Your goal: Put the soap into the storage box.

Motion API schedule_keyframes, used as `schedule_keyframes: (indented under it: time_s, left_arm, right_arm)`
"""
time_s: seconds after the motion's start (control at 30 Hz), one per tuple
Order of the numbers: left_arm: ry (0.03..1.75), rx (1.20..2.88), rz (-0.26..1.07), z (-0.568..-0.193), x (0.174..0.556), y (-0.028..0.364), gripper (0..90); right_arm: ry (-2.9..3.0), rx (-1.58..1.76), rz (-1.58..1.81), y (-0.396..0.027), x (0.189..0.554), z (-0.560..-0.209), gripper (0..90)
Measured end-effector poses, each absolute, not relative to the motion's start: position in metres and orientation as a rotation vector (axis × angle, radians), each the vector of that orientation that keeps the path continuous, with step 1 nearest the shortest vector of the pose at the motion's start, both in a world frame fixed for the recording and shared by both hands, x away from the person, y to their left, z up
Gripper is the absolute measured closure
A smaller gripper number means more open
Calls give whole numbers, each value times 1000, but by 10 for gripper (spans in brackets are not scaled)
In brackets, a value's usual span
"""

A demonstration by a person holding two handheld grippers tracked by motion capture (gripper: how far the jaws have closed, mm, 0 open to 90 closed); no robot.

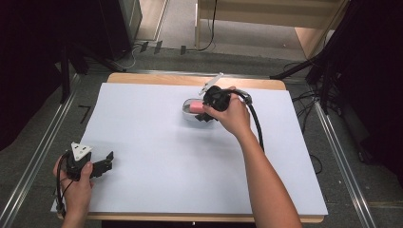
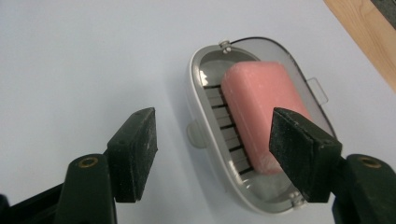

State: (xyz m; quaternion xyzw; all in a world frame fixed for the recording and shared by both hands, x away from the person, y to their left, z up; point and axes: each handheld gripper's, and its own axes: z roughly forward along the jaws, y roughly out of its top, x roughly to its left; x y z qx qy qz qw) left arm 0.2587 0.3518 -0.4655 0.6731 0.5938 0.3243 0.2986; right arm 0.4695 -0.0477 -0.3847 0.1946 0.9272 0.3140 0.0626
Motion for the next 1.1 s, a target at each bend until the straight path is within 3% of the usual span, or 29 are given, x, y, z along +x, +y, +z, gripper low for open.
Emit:
schedule_keyframes:
  time_s: [0.5,0.77,1.1]
  left_arm:
    - [1578,1787,861,-466,259,352,132]
    - [1577,1788,860,-465,259,352,133]
    - [1579,1791,865,-465,258,351,132]
  right_arm:
    - [2696,753,1047,-76,444,-399,309]
    - [2583,817,987,-86,425,-413,125]
    - [2555,865,1078,-104,409,-426,42]
